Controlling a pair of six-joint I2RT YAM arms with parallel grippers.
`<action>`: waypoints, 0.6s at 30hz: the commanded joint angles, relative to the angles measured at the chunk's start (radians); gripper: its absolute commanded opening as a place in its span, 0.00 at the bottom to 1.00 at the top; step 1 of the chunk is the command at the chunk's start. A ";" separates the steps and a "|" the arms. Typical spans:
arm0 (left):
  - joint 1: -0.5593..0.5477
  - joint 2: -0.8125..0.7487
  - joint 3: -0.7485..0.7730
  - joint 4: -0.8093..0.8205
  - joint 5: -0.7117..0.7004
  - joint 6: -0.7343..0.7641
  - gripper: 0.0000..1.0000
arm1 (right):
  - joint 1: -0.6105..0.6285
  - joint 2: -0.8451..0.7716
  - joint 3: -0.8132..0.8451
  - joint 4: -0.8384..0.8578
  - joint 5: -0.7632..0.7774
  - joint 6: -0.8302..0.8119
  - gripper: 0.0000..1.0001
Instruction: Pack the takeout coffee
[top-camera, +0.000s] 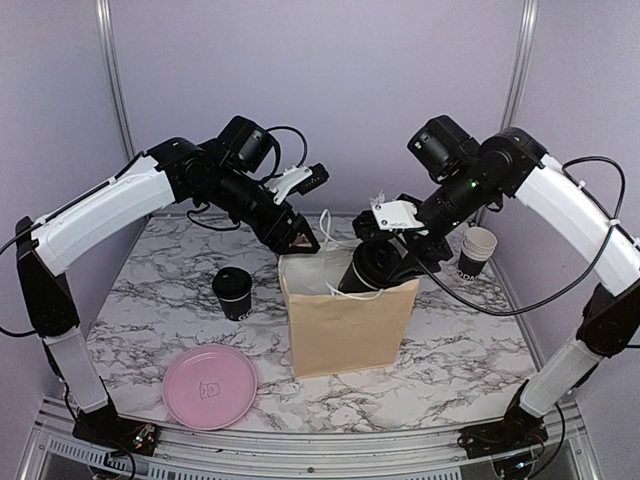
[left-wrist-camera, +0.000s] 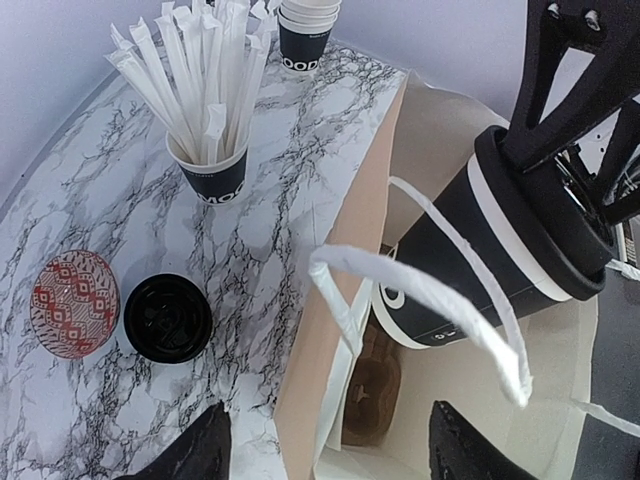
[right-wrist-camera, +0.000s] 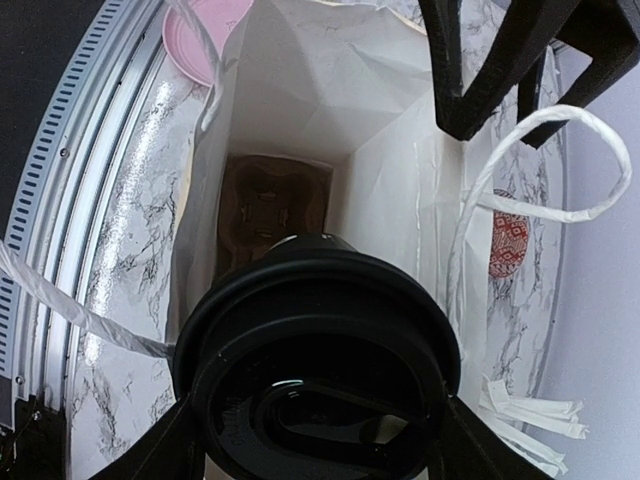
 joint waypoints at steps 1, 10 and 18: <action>-0.003 0.021 0.055 -0.028 0.013 0.017 0.70 | 0.022 -0.017 0.006 -0.008 0.023 0.017 0.43; -0.010 -0.013 0.071 -0.030 -0.022 0.017 0.77 | 0.037 -0.026 0.015 -0.009 0.042 0.027 0.43; -0.020 -0.105 0.112 -0.023 -0.145 0.009 0.93 | 0.096 -0.014 -0.004 -0.008 0.137 0.041 0.42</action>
